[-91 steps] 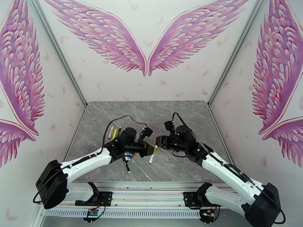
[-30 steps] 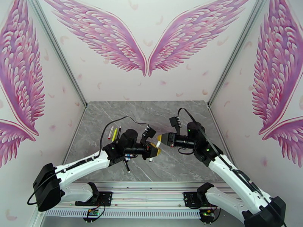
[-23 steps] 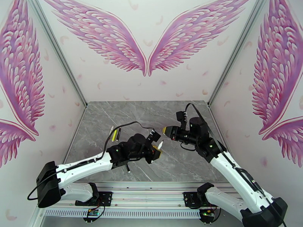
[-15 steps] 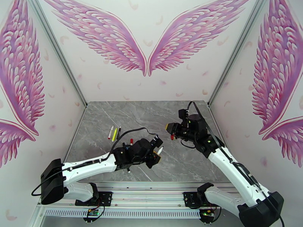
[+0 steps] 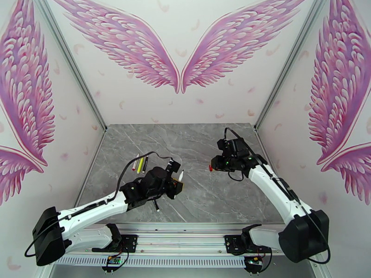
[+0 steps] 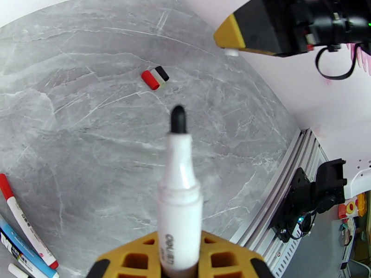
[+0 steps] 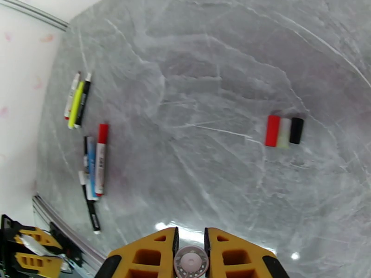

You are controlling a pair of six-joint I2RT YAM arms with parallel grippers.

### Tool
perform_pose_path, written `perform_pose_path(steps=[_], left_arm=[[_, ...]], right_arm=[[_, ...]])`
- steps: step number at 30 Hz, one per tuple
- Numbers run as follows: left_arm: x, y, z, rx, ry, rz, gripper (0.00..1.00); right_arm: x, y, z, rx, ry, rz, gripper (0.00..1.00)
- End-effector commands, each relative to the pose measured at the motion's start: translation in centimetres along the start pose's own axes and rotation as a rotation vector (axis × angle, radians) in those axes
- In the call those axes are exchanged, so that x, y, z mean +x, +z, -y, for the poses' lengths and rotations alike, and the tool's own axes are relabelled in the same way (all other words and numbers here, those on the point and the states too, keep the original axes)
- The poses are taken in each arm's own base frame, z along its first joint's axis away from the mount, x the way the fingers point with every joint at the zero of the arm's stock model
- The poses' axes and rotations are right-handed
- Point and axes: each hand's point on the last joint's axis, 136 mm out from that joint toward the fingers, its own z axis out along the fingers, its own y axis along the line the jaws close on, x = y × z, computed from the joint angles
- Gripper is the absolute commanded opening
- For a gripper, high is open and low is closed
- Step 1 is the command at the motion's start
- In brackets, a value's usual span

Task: Open the pen caps

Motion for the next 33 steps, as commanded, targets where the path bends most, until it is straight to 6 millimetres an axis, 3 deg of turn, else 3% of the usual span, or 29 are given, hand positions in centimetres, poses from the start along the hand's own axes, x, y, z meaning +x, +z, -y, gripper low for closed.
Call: perform_pose_path(steps=[1,6,13,20,33], left_arm=[[-0.4,-1.3,-0.8,-0.011,-0.035,0.042,0.00],[0.2,-1.7,-1.7,-0.029,-0.052,0.044,0.00],[0.8,-1.5,-1.9,-0.031,-0.051,0.024,0.00],[0.8,-1.0,-1.8,-0.032,-0.052,0.012,0.01],[0.9,-0.1,-1.3,-0.010,-0.052,-0.018,0.01]], right_arm=[[0.1,1.1,2.9,0.090,-0.046,-0.077,0.18],[-1.0,3.5,6.6,0.195,0.000,-0.130,0.18],[-2.1,7.1,9.6,0.264,0.008,-0.206,0.20],[-1.9,9.7,11.4,0.289,0.026,-0.259,0.23],[-1.6,11.9,12.4,0.241,0.082,-0.294,0.26]])
